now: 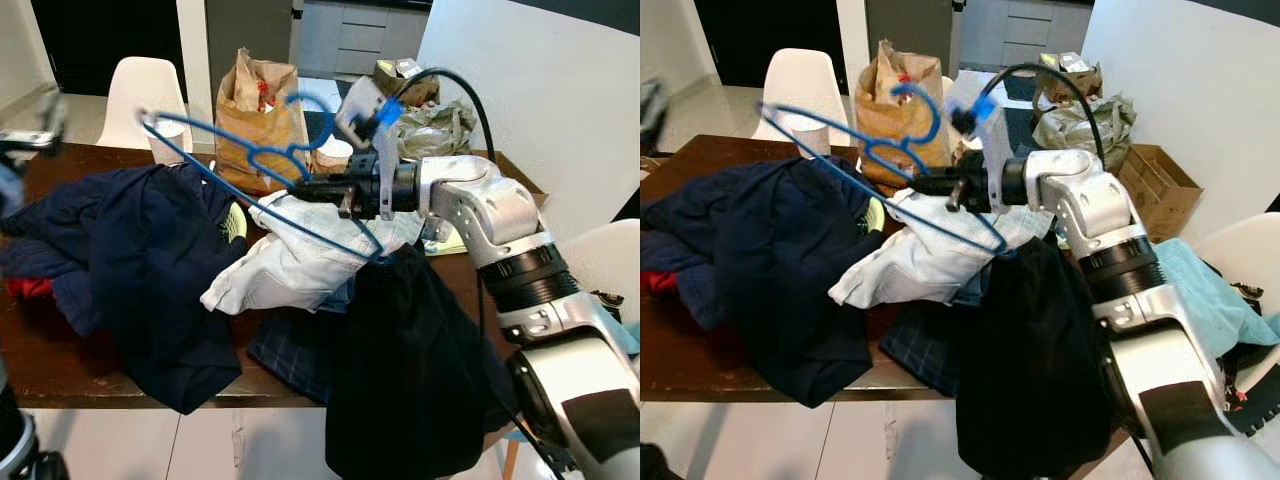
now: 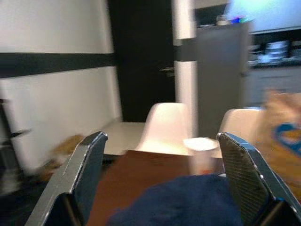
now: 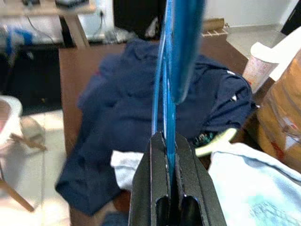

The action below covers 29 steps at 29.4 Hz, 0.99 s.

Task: Hang hanger

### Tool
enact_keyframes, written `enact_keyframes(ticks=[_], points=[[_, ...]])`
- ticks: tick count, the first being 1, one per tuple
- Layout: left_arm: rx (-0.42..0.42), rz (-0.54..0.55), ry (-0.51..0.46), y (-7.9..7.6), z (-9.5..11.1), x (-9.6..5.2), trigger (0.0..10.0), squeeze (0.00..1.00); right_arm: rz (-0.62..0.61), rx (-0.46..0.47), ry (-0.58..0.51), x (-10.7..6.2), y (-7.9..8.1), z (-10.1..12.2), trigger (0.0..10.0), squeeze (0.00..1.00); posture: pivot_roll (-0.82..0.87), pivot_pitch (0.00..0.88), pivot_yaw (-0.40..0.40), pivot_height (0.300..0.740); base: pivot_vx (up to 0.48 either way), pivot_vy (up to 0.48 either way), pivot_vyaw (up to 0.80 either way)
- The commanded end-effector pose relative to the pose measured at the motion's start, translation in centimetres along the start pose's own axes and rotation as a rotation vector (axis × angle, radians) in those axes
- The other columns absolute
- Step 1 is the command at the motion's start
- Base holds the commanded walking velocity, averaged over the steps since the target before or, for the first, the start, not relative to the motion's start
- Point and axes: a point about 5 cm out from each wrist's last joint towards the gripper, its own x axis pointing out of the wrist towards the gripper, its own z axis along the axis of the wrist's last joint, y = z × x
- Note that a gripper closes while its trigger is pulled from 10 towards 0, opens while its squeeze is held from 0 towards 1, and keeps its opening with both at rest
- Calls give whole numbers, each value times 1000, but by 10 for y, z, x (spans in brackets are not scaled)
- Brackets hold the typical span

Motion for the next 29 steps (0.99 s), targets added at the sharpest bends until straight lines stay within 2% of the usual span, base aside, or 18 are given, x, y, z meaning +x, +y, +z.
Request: enact_keyframes(ticks=[1,4,5,6,7,8,9,10,12,16,17,19,20,22,24,27,28,29], points=[[69,87,-5,9,0,1,10000,0,-13,42,-83,-5,-5,13,0,0,85,0,-73,740,0,0,0],[136,156,12,14,-8,3,10000,0,-64,93,-153,-6,-10,19,0,0,82,0,-75,740,0,0,0],[147,185,43,16,-19,6,10000,0,-121,110,-175,-6,-15,19,8314,0,78,0,-80,740,0,0,0],[147,185,43,16,-19,6,10000,0,-121,110,-175,-6,-15,19,8314,0,78,0,-80,740,0,0,0],[148,234,94,18,-39,10,10000,0,-205,143,-191,-4,-20,17,10000,0,69,0,-80,740,0,0,0],[148,258,112,20,-47,11,10000,0,-235,162,-196,-3,-22,15,10000,0,69,0,-80,740,0,0,0],[85,316,144,23,-62,13,10000,0,-264,162,-190,-2,-23,12,10000,0,61,0,-79,740,0,0,-663],[85,316,144,23,-62,13,10000,0,-264,162,-190,-2,-23,12,10000,0,61,0,-79,740,0,0,-663],[6,397,194,27,-83,15,10000,0,-301,172,-188,-1,-24,8,10000,0,54,0,-80,740,0,0,-663],[10,428,240,29,-99,18,10000,0,-334,186,-192,-2,-25,5,10000,0,48,0,-79,740,0,0,-672],[27,425,278,32,-110,19,10000,0,-349,190,-196,-4,-26,4,10000,0,36,0,-75,740,0,0,-669],[27,425,278,32,-110,19,10000,0,-349,190,-196,-4,-26,4,10000,0,36,0,-75,740,0,0,-669],[49,411,332,35,-122,19,10000,0,-370,193,-204,-6,-27,4,10000,0,32,0,-77,740,0,0,0],[-15,300,410,30,-144,18,10000,0,-395,197,-215,-9,-29,5,10000,0,28,0,-76,740,0,0,0],[-108,155,382,16,-149,21,10000,0,-413,196,-224,-11,-29,7,10000,0,16,0,-76,740,0,0,0],[-125,130,365,13,-149,22,10000,0,-419,196,-226,-11,-29,7,10000,0,14,0,-75,740,0,0,0],[-145,73,382,5,-152,23,10000,0,-417,197,-228,-12,-28,8,10000,0,11,0,-72,740,0,0,0],[-122,44,408,-1,-156,22,10000,0,-413,194,-226,-11,-27,9,10000,0,4,0,-69,740,0,0,0]])
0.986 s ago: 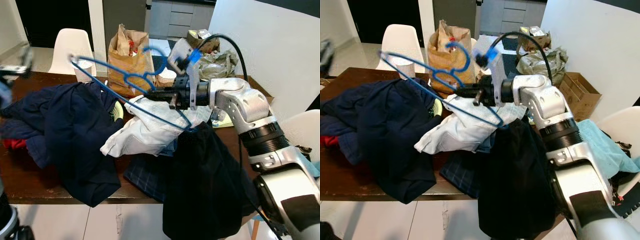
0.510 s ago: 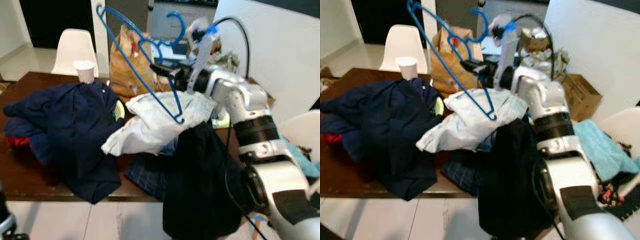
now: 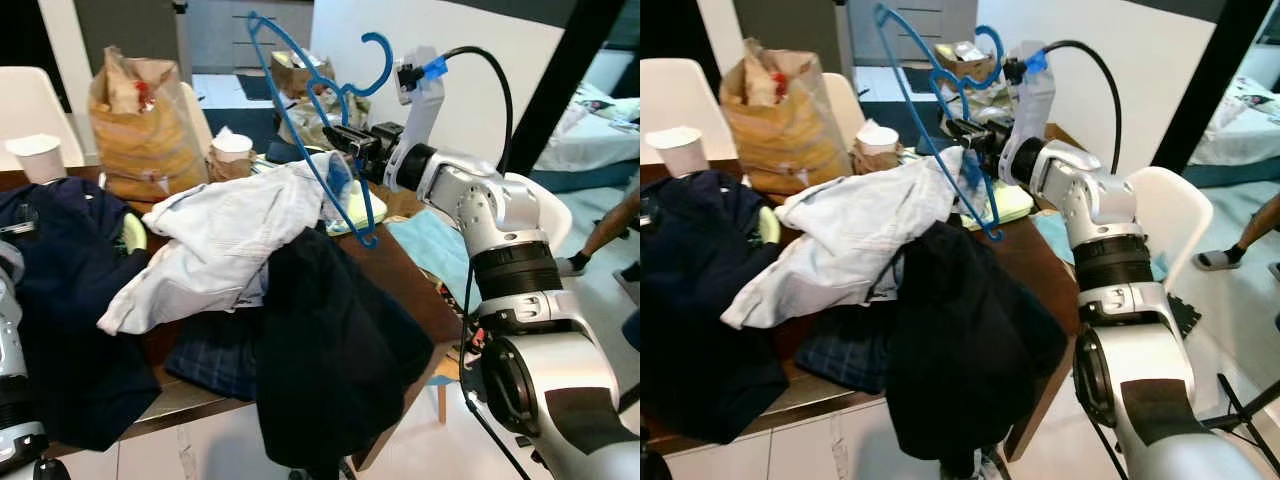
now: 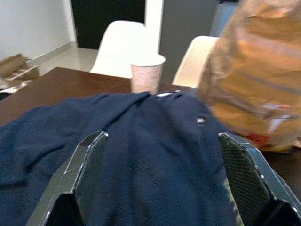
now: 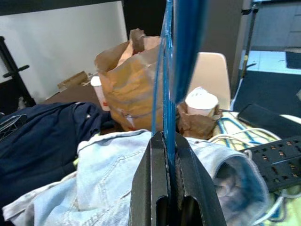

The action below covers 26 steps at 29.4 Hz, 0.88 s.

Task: Hang hanger

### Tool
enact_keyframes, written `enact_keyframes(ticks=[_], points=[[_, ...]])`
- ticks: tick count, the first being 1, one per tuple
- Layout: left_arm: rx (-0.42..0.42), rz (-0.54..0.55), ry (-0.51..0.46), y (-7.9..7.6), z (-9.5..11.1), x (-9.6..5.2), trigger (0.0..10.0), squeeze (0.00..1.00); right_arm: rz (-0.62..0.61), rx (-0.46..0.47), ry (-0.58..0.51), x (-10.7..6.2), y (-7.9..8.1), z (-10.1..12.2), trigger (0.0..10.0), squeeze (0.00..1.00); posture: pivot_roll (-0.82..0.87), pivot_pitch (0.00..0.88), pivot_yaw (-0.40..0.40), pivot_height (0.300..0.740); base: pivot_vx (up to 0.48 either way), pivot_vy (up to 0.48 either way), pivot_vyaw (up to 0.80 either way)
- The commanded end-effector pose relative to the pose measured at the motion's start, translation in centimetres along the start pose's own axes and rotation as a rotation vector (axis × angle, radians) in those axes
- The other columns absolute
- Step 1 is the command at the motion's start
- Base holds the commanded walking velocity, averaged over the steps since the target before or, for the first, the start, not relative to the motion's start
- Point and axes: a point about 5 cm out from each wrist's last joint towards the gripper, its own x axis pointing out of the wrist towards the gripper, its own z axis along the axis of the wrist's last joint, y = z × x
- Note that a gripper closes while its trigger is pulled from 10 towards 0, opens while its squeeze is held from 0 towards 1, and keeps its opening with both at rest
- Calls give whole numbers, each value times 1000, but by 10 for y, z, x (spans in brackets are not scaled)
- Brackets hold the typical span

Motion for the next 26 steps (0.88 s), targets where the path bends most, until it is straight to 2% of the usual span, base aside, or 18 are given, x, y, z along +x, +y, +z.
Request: enact_keyframes(ticks=[1,2,4,5,7,9,10,12,15,17,21,22,23,24,26], points=[[18,-46,37,-7,-8,1,10000,0,10,-8,-3,1,4,3,10000,0,4,0,-69,740,0,0,0],[53,-54,85,-11,-17,2,10000,0,11,-11,-1,1,6,4,10000,0,3,0,-69,740,0,0,0],[53,-54,85,-11,-17,2,10000,0,11,-11,-1,1,6,4,10000,0,3,0,-69,740,0,0,0],[89,-50,142,-12,-28,1,10000,0,10,-15,4,1,7,5,10000,0,-5,0,-69,740,0,0,0],[89,-50,142,-12,-28,1,10000,0,10,-15,4,1,7,5,10000,0,-5,0,-69,740,0,0,0],[175,0,280,-4,-53,-4,10000,0,-8,-27,19,-2,5,5,10000,0,-12,0,-69,740,0,0,0],[175,0,280,-4,-53,-4,10000,0,-8,-27,19,-2,5,5,10000,0,-12,0,-69,740,0,0,0],[208,59,364,8,-66,-8,10000,0,-25,-29,29,-5,3,5,10000,0,-15,0,-70,740,0,0,0],[208,59,364,8,-66,-8,10000,0,-25,-29,29,-5,3,5,10000,0,-15,0,-70,740,0,0,0],[232,90,395,19,-72,-10,10000,0,-30,-27,33,-5,4,3,10000,0,-14,0,-67,740,0,0,0],[246,96,416,25,-75,-10,10000,0,-32,-28,38,-5,6,1,10000,0,-13,0,-66,740,0,0,0],[242,98,431,27,-77,-11,1843,0,-36,-28,40,-5,6,1,10000,0,-14,0,-66,740,0,0,0],[242,98,431,27,-77,-11,1843,0,-36,-28,40,-5,6,1,10000,0,-14,0,-66,740,0,0,0],[238,99,441,28,-78,-12,0,0,-38,-28,40,-5,6,1,10000,0,-14,0,-66,740,0,0,0],[216,98,450,29,-78,-13,0,0,-47,-28,39,-6,5,2,10000,0,-15,0,-67,740,0,0,0]])
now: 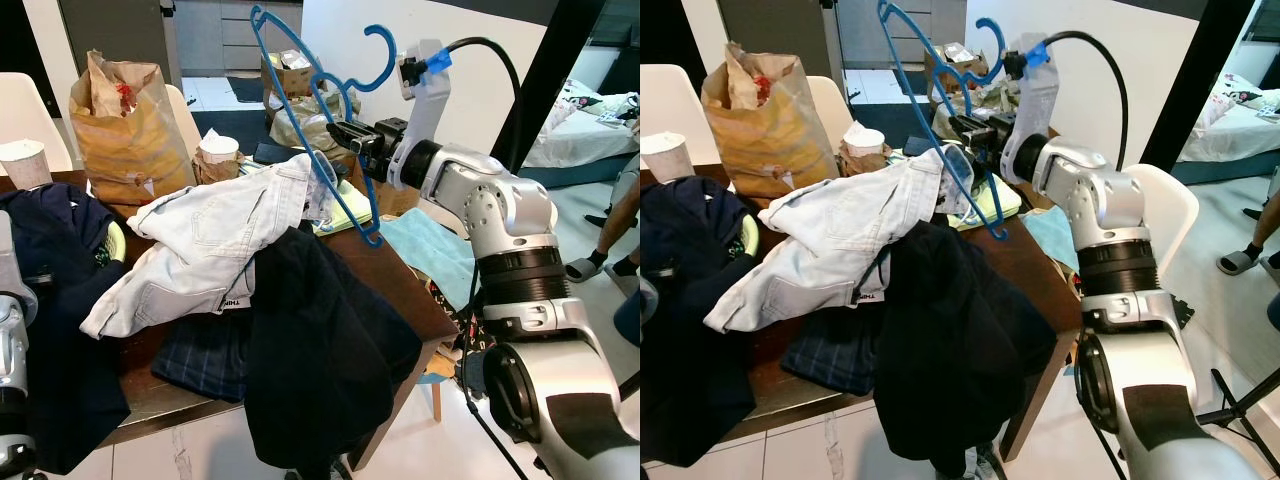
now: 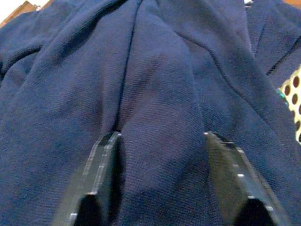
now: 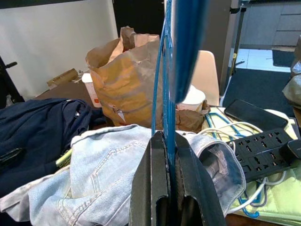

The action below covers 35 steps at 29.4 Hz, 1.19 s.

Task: Hang hanger

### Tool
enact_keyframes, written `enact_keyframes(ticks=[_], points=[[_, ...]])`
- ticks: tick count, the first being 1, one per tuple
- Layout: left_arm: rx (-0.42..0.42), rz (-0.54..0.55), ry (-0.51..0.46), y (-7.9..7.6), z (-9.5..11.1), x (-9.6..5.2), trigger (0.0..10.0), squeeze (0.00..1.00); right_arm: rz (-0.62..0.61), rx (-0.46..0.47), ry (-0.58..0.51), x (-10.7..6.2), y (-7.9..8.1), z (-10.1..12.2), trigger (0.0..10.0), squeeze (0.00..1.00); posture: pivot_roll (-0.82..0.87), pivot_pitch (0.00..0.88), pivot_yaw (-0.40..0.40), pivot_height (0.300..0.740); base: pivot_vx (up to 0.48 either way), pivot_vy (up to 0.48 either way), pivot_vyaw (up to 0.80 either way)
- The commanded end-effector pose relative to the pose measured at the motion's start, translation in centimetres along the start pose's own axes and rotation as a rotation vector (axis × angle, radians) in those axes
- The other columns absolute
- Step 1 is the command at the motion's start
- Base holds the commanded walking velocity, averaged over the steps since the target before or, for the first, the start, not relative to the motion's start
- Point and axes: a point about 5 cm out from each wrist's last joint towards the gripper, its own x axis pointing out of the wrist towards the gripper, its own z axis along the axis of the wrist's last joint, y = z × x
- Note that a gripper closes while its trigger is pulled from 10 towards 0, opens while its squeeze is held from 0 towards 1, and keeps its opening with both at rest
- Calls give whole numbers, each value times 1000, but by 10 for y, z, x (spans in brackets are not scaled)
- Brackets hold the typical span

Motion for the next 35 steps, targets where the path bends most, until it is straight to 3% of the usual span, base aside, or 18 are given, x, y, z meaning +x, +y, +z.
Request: enact_keyframes(ticks=[1,5,11,12,13,16,17,19,20,22,24,26,27,28,29,30,32,35], points=[[-5,10,83,6,-15,-1,0,0,-18,-11,9,-1,-2,1,10000,0,-12,0,-68,740,0,0,0],[-11,13,74,7,-12,-1,0,0,-23,-12,9,-2,-3,1,10000,0,-12,0,-68,740,0,0,0],[-52,140,-80,28,28,-14,0,0,-37,-14,9,-2,-5,2,10000,0,-1,0,-70,740,0,0,0],[-22,189,-145,34,40,-19,0,0,-40,-14,8,-2,-5,1,10000,0,6,0,-75,740,0,0,0],[-22,189,-145,34,40,-19,0,0,-40,-14,8,-2,-5,1,10000,0,6,0,-75,740,0,0,0],[87,324,-518,35,112,-53,0,0,-35,-12,12,2,-2,-3,10000,0,17,0,-76,740,0,0,0],[87,324,-518,35,112,-53,0,0,-35,-12,12,2,-2,-3,10000,0,17,0,-76,740,0,0,0],[74,333,-615,30,130,-65,0,0,-32,-12,12,2,-1,-3,10000,0,18,0,-76,740,0,0,0],[53,320,-716,20,149,-81,0,0,-30,-12,10,3,-1,-3,10000,0,17,0,-72,740,0,0,0],[53,320,-716,20,149,-81,0,0,-30,-12,10,3,-1,-3,10000,0,17,0,-72,740,0,0,0],[4,239,-886,-8,179,-113,0,0,-31,-14,3,4,-1,-1,10000,0,20,0,-70,740,0,0,0],[4,239,-886,-8,179,-113,0,0,-31,-14,3,4,-1,-1,10000,0,20,0,-70,740,0,0,0],[-8,182,-936,-24,187,-126,0,0,-33,-16,0,4,-2,0,10000,0,21,0,-69,740,0,0,0],[-8,182,-936,-24,187,-126,0,0,-33,-16,0,4,-2,0,10000,0,21,0,-69,740,0,0,0],[2,117,-964,-43,190,-136,0,0,-36,-17,-2,4,-2,0,10000,0,22,0,-66,740,0,0,0],[2,117,-964,-43,190,-136,0,0,-36,-17,-2,4,-2,0,10000,0,22,0,-66,740,0,0,0],[8,4,-975,-76,184,-149,0,0,-40,-21,-7,4,-3,1,10000,0,21,0,-61,740,0,0,0],[6,-55,-971,-92,177,-157,0,0,-43,-24,-10,3,-4,2,10000,0,22,0,-59,740,0,0,0]])
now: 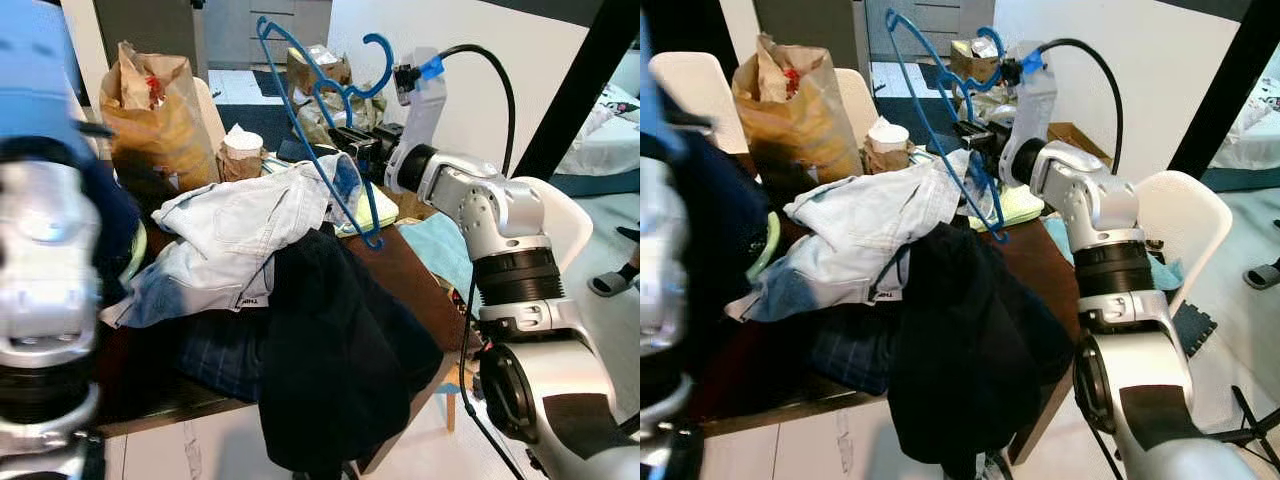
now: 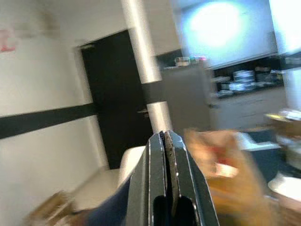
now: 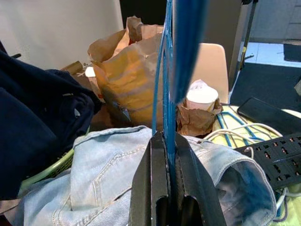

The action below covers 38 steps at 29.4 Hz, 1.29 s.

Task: Hang hanger

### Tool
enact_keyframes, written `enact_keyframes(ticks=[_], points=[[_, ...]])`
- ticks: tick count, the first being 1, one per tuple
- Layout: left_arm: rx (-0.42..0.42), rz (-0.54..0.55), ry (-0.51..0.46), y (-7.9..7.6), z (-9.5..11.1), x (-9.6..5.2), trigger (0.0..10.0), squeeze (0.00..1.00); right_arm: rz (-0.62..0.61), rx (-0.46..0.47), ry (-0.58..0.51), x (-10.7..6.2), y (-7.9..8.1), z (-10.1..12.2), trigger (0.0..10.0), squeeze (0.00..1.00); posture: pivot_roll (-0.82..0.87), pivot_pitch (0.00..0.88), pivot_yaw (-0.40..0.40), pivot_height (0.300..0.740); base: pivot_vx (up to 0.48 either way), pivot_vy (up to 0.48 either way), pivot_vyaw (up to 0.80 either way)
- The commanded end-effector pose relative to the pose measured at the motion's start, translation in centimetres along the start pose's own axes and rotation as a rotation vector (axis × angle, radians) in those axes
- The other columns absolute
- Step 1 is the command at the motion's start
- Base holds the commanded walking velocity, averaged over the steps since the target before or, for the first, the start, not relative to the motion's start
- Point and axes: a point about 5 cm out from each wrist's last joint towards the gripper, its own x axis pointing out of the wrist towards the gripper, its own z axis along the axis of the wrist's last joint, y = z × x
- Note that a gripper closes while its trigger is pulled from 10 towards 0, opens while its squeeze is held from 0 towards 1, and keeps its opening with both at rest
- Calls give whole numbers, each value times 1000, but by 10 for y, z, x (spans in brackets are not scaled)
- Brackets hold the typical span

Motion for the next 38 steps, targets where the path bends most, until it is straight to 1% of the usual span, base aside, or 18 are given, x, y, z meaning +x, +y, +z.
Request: enact_keyframes(ticks=[1,3,5,8,16,20,21,22,24,26,27,29,31,32,35,36,37,38], points=[[-2,-7,-47,-4,11,-5,0,0,-5,-14,-16,0,-1,5,10000,0,22,0,-59,740,0,0,0],[-53,-98,12,-28,5,-23,0,0,-13,-17,-20,0,-3,6,10000,0,25,0,-58,740,0,0,0],[-58,-120,25,-32,4,-27,0,0,-14,-17,-21,-1,-3,6,10000,0,25,0,-58,740,0,0,0],[-83,-220,82,-51,-1,-50,0,0,-16,-19,-21,-1,-5,5,10000,0,28,0,-58,740,0,0,0],[-101,-352,118,-74,-1,-80,0,0,-27,-24,-27,-1,-7,8,10000,0,32,0,-61,740,0,0,0],[-96,-371,127,-77,-2,-85,0,0,-28,-26,-27,-1,-8,8,10000,0,32,0,-62,740,0,0,0],[-147,-447,154,-88,-2,-98,0,0,-35,-28,-22,0,-8,8,10000,0,38,0,-66,740,0,0,0],[-147,-447,154,-88,-2,-98,0,0,-35,-28,-22,0,-8,8,10000,0,38,0,-66,740,0,0,0],[-272,-668,316,-118,-8,-132,0,0,-47,-30,-5,1,-10,6,10000,0,37,0,-64,740,0,0,0],[-307,-732,375,-126,-9,-144,0,0,-49,-31,1,2,-10,5,10000,0,37,0,-64,740,0,0,0],[-307,-732,375,-126,-9,-144,0,0,-49,-31,1,2,-10,5,10000,0,37,0,-64,740,0,0,0],[-262,-959,615,-142,-30,-183,0,0,-50,-32,16,2,-10,3,10000,0,36,0,-63,740,0,0,0],[-236,-1049,724,-145,-38,-202,549,0,-50,-33,25,2,-9,1,10000,0,36,0,-66,740,0,0,0],[-268,-1048,744,-145,-36,-200,4863,0,-50,-34,31,3,-9,0,10000,0,38,0,-67,740,0,0,0],[-312,-1038,757,-144,-33,-197,4863,0,-50,-34,38,3,-9,-2,10000,0,38,0,-67,740,0,0,0],[-315,-1026,760,-143,-33,-196,10000,0,-49,-35,39,3,-9,-2,10000,0,38,0,-67,740,0,0,0],[-315,-1026,760,-143,-33,-196,10000,0,-49,-35,39,3,-9,-2,10000,0,38,0,-67,740,0,0,0],[-310,-894,706,-134,-33,-173,10000,0,-44,-39,44,4,-8,-2,10000,0,41,0,-71,740,0,0,0]])
